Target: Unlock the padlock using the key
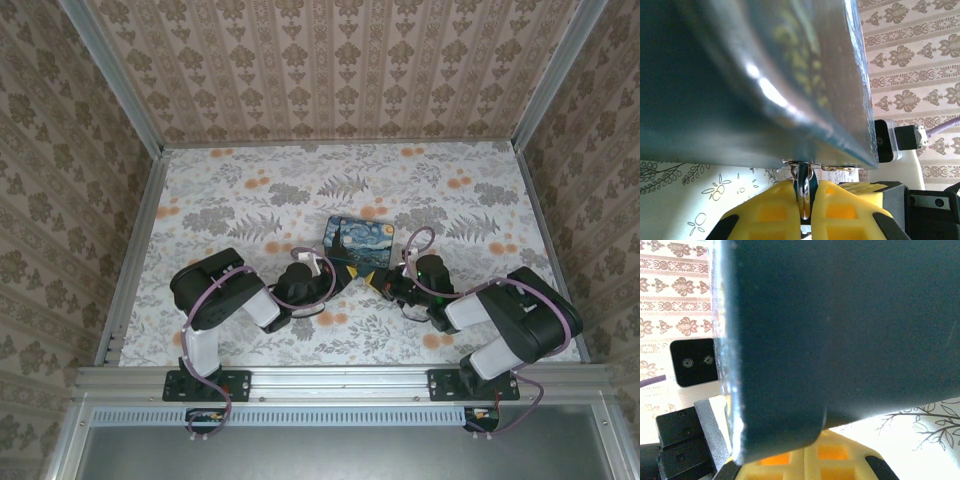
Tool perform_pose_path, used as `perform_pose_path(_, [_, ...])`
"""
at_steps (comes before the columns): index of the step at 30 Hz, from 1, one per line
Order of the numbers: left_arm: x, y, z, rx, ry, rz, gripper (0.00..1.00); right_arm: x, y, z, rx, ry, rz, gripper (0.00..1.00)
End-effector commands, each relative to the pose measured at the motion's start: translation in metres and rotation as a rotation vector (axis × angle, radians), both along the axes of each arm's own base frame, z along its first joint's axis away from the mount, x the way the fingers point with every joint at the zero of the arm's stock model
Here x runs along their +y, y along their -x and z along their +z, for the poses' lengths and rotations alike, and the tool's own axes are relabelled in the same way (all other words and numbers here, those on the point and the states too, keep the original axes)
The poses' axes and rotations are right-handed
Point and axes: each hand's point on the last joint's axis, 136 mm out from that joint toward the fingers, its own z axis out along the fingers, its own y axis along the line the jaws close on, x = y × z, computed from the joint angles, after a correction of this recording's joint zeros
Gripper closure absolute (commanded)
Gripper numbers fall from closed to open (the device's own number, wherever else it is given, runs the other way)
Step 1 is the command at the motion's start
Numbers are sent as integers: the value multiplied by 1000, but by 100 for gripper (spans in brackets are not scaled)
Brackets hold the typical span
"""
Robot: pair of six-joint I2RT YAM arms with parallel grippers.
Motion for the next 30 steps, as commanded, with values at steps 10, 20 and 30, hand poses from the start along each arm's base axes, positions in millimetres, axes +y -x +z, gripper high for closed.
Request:
perform_pose_path(10, [-8,-1,10,-19,38,-9,100,3,-2,5,-31,-3,9,100])
perform_pose_path(20, [-10,-1,11,-15,44,-13,100,9,-8,16,-53,-25,20,100])
perform_pose_path(30, [-14,1,22,24,94,-19,100,13,-10,23,-86,-39,34,100])
